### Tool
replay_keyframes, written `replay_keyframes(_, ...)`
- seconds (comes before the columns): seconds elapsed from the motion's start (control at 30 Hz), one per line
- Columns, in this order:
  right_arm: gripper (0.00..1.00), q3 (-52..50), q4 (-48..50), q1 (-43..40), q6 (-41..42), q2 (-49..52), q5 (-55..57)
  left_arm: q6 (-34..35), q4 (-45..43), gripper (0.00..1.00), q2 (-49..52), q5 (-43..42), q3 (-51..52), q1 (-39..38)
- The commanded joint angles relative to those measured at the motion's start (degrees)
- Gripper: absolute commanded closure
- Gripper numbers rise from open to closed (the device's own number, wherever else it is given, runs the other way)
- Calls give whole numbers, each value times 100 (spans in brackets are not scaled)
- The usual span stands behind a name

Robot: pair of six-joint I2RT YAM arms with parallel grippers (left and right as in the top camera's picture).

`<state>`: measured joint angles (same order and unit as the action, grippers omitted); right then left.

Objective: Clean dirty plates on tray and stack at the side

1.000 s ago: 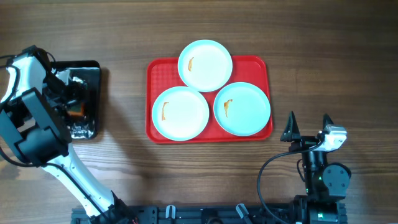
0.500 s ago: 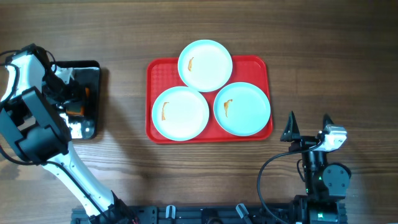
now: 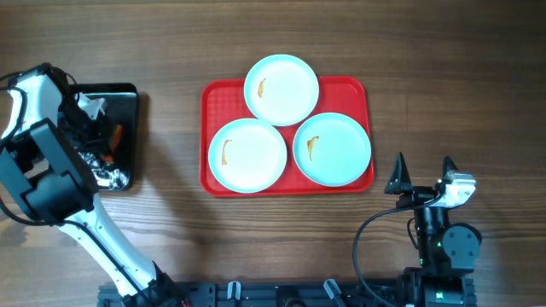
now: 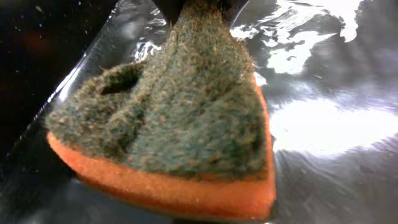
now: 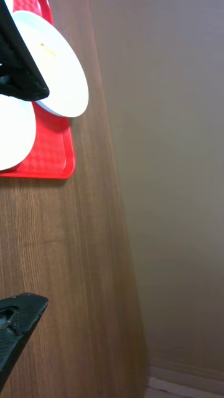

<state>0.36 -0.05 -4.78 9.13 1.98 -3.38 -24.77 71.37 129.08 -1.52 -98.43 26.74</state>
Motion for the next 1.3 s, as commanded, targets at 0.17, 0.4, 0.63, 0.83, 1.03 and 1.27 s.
replay_keyframes(0.17, 0, -7, 15, 4, 24, -31, -4, -37, -813, 0, 90, -575, -90, 11)
replay_keyframes(0.4, 0, -7, 15, 4, 22, -31, -4, -55, -1012, 96, 90, -699, -90, 11)
replay_keyframes(0.63, 0, -7, 15, 4, 24, -31, -4, -35, -1016, 0, 90, -697, -90, 11)
replay_keyframes(0.83, 0, -7, 15, 4, 22, -31, -4, -37, -1403, 3, 90, -800, -90, 11)
replay_keyframes(1.03, 0, -7, 15, 4, 22, -31, -4, -35, -1447, 96, 90, -914, -92, 11)
replay_keyframes(1.27, 0, -7, 15, 4, 24, -31, -4, -33, -1182, 0, -275, -914, -98, 11)
